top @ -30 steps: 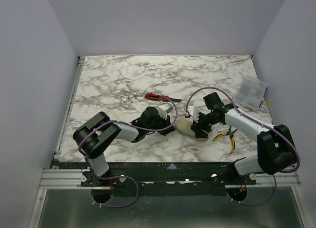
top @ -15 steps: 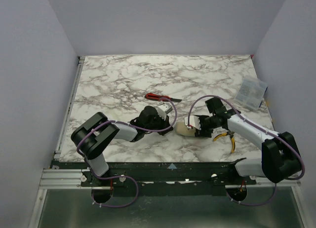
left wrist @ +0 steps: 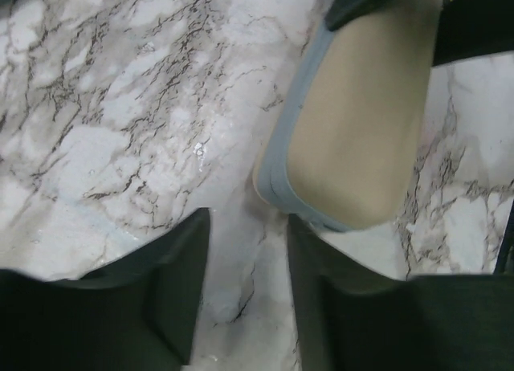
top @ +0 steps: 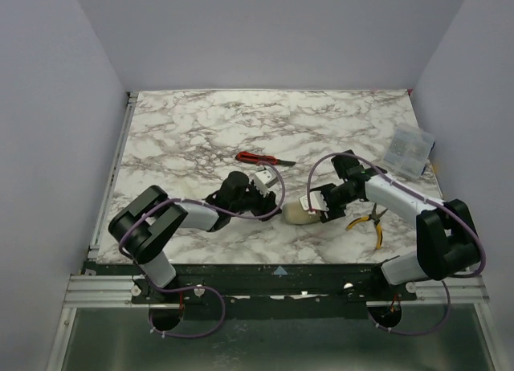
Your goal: Open the umbrella
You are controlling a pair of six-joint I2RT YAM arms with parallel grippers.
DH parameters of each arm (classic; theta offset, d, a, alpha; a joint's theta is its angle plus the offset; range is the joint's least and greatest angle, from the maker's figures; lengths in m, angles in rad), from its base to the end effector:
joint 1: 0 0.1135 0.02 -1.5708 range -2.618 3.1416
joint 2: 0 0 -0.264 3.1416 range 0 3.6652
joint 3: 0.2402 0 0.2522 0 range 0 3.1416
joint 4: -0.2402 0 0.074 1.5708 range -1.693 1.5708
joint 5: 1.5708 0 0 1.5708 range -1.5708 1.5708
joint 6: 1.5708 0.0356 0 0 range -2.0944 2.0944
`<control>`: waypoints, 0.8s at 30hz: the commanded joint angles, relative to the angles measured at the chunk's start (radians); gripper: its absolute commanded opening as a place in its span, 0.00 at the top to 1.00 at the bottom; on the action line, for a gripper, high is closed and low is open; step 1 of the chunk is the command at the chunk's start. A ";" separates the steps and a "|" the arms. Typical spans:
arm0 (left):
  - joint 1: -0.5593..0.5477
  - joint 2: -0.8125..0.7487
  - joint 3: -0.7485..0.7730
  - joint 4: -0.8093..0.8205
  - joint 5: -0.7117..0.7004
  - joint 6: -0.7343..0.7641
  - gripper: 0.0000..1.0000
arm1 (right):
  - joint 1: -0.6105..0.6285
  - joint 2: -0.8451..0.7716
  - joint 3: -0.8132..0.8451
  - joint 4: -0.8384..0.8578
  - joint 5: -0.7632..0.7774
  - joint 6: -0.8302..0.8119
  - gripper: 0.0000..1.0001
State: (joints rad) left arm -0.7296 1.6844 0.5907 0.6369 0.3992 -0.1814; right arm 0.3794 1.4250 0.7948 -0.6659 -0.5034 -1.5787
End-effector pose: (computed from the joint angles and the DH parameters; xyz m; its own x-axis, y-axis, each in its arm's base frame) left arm 0.2230 -0.2180 0.1386 -0.4811 0.2072 -0.8518 0.8005 0.4999 -0.3305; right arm 0.2198 0.1061 0.1776 0.4530 -0.7624 -0.4622 -0.8905 -0.3625 -0.2749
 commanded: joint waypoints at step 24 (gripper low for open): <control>-0.141 0.099 -0.022 0.249 -0.011 0.235 0.58 | -0.071 0.067 0.027 -0.148 -0.079 -0.150 0.67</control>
State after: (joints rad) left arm -0.8528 1.7512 0.5388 0.8070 0.3893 -0.0055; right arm 0.3134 1.4551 0.8181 -0.7143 -0.5568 -1.7184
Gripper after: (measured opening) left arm 0.449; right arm 0.591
